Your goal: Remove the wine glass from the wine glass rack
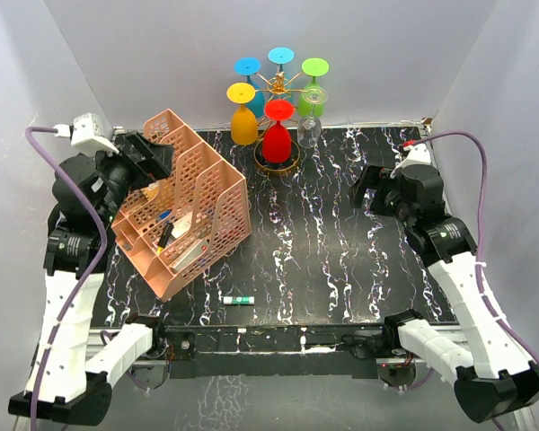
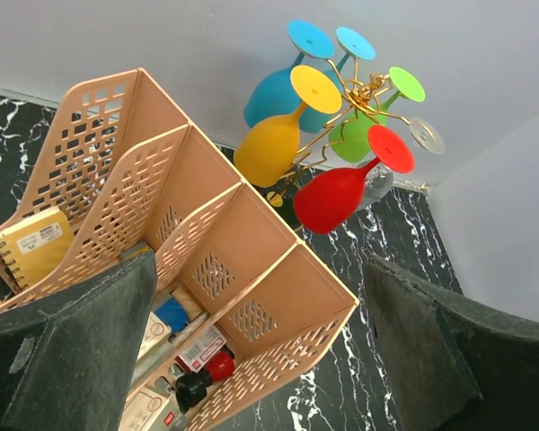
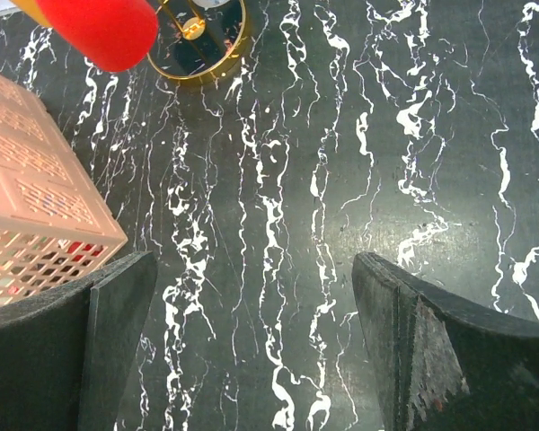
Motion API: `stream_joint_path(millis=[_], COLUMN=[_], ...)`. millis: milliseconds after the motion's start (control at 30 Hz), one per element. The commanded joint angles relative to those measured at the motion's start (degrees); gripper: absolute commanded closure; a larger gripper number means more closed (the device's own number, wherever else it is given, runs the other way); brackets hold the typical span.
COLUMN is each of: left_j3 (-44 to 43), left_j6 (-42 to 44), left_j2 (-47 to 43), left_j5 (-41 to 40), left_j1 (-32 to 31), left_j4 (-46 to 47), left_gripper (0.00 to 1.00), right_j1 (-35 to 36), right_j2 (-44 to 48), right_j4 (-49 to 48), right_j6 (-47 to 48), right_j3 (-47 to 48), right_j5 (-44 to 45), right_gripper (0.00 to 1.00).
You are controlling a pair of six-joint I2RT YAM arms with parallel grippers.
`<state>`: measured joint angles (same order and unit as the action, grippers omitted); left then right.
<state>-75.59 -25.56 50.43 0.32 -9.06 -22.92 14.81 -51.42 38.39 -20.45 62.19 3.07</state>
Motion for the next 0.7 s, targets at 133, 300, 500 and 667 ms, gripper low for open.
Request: stream_joint_path(millis=[133,300,500,667], left_j3=[-4.61,-6.62,-11.93,-14.48], left_j6=[-4.69,-11.49,-14.10,-17.01], left_j2=[7.57,13.97,22.26,28.41], left_j5=[12.91,22.35,21.27,16.56], left_j1=[3.26,3.21,-4.55,-9.63], left_j4=[2.71,7.74,9.90,12.09], left_gripper=[0.03,0.03,0.03,0.03], right_j1=[-1.47,-1.78,-1.93,-1.83], right_j2=[-1.72,-3.79,-6.68,-8.39], right_j4=[-11.54,-14.70,-17.15,-14.10], right_j6=[-4.65,-7.69,-13.97,-24.77], right_j3=[-3.14,-3.10,-1.85,-0.88], right_j5=[0.58,0.35,5.20,15.51], right_gripper=[0.01,0.01,0.01,0.02])
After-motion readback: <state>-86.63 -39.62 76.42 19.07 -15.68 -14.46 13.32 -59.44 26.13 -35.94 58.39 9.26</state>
